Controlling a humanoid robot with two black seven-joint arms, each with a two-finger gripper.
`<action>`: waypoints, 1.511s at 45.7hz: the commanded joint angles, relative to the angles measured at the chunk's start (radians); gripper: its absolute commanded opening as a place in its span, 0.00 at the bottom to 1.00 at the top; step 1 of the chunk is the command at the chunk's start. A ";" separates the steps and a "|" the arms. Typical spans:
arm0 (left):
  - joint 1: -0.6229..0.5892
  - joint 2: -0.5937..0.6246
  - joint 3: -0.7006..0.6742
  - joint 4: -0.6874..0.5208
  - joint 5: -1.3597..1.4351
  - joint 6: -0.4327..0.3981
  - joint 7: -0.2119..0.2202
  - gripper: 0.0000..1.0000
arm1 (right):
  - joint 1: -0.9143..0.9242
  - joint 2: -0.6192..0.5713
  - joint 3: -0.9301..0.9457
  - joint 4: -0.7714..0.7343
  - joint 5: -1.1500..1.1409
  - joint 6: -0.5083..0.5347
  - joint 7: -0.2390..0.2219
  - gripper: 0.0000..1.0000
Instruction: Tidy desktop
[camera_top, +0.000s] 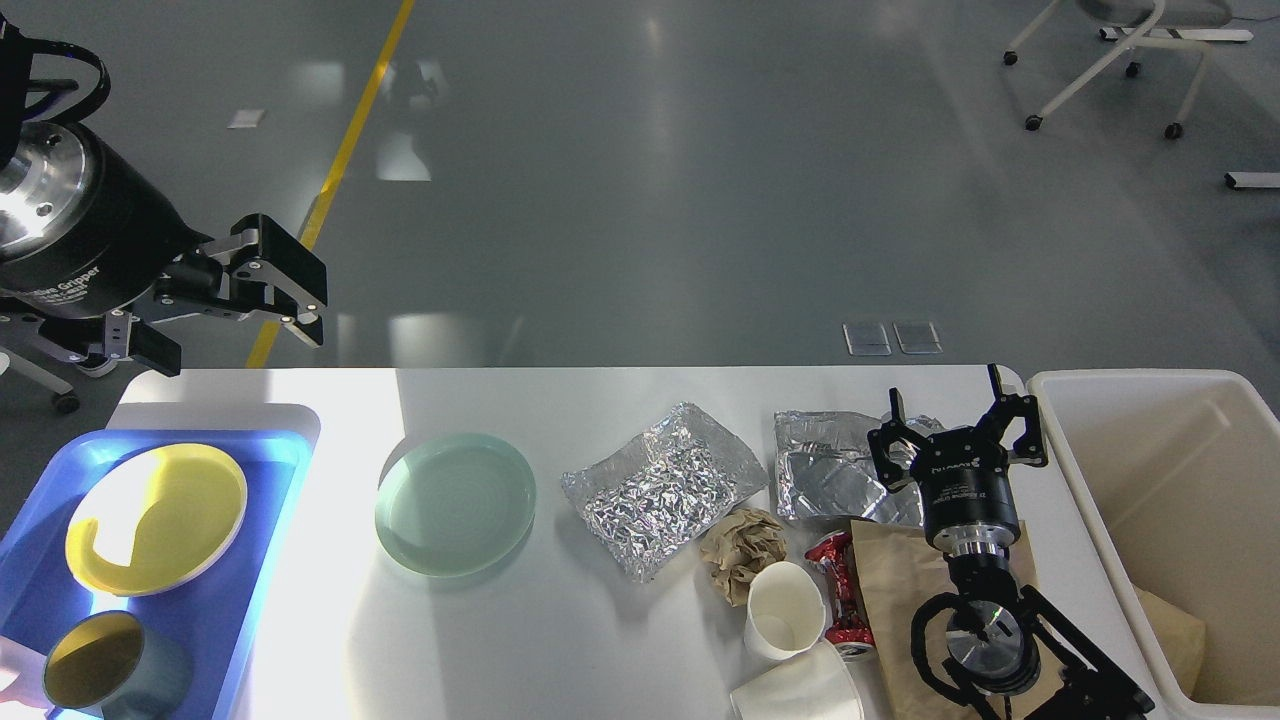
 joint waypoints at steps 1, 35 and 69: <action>-0.017 -0.029 -0.013 -0.007 -0.037 -0.010 0.000 0.96 | 0.000 0.000 0.000 0.000 0.000 0.000 0.000 1.00; 0.461 -0.029 -0.136 0.188 -0.069 0.143 -0.010 0.96 | -0.002 0.000 0.000 0.000 0.000 0.000 0.000 1.00; 1.271 -0.010 -0.337 0.570 -0.317 0.647 -0.001 0.94 | -0.002 0.000 0.000 0.000 0.000 0.000 0.000 1.00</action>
